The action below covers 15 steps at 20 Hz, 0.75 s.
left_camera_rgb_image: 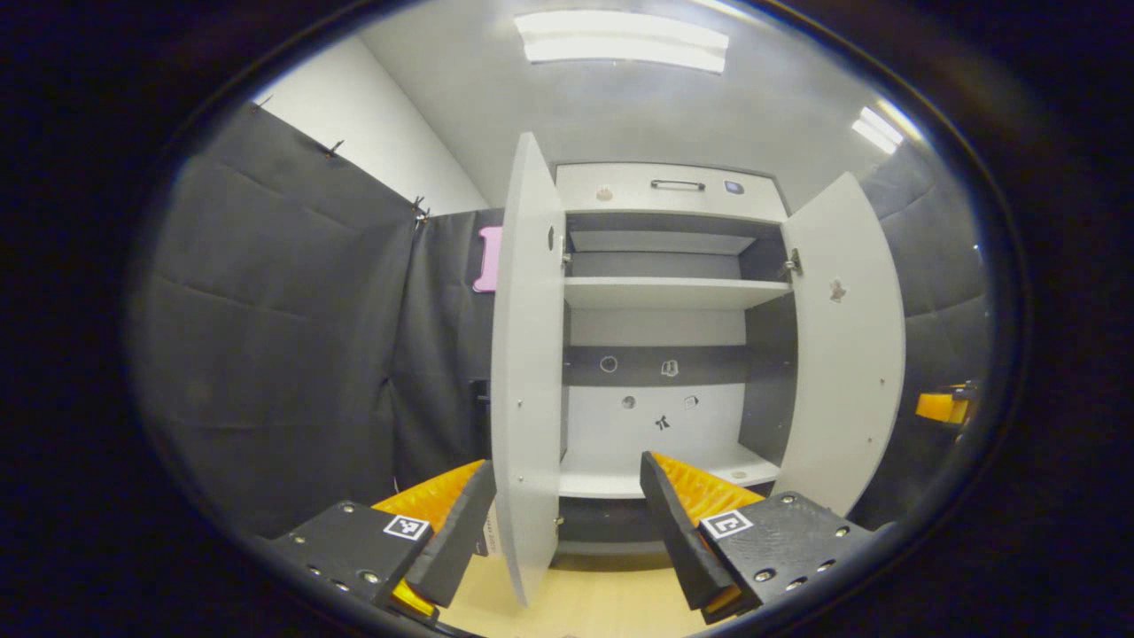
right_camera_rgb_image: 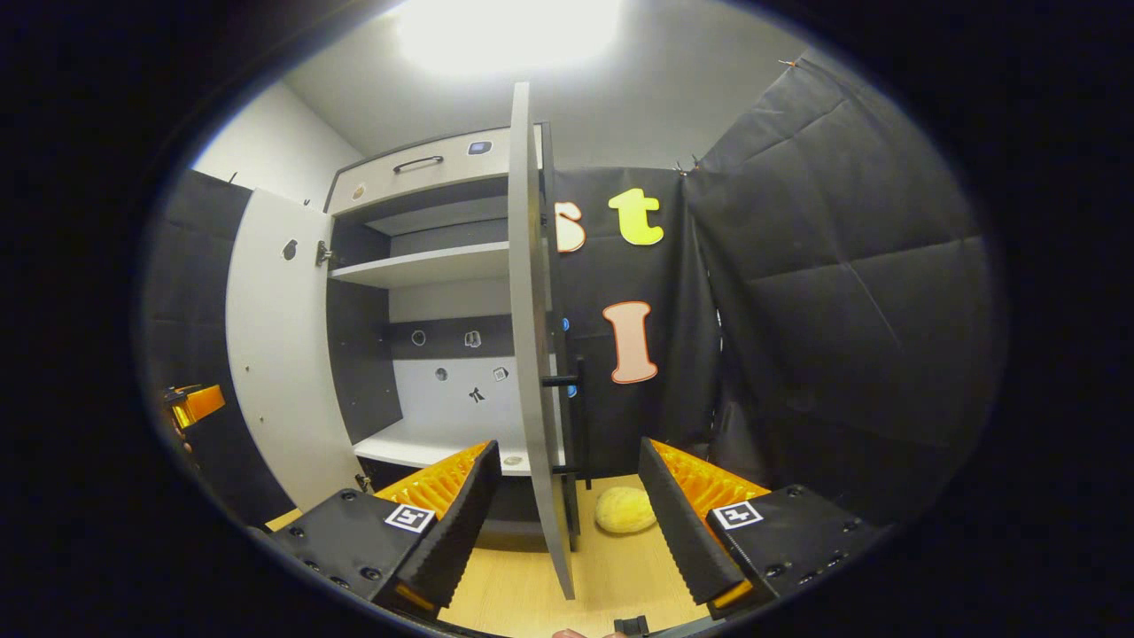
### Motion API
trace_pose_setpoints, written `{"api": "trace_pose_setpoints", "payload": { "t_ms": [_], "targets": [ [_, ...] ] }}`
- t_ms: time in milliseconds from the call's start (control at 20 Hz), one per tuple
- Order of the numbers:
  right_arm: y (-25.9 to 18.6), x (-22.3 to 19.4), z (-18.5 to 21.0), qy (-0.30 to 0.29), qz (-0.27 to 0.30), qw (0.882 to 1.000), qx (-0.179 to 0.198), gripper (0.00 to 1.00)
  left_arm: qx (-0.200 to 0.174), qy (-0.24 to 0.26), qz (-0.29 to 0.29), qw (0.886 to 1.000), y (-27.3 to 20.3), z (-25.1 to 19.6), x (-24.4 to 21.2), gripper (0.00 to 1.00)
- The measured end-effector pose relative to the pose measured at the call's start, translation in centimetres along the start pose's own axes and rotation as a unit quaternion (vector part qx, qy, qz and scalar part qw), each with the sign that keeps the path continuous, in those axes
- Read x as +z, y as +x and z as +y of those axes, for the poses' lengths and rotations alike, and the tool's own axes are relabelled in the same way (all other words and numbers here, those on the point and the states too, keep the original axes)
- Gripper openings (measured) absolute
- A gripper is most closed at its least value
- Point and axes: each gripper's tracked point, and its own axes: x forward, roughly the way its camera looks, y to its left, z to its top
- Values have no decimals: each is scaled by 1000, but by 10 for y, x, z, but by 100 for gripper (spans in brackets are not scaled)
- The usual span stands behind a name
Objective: Open the right door of the double-door shoe cabinet with the right hand, and open the left door with the left hand.
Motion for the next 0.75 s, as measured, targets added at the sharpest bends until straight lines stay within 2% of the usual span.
{"api": "trace_pose_setpoints", "payload": {
  "t_ms": [300,450,550,750],
  "targets": [
    [10,-25,21,-32,17,998,47,98,24,-17,15,999,-11,-6,-11,94],
    [17,-29,30,-14,20,998,56,95,33,6,16,999,-22,1,-7,95],
    [17,-32,39,-3,20,998,56,98,42,23,25,999,-29,10,-8,94],
    [13,-34,53,5,27,998,57,98,17,-9,31,999,-37,7,-12,94]
  ]
}}
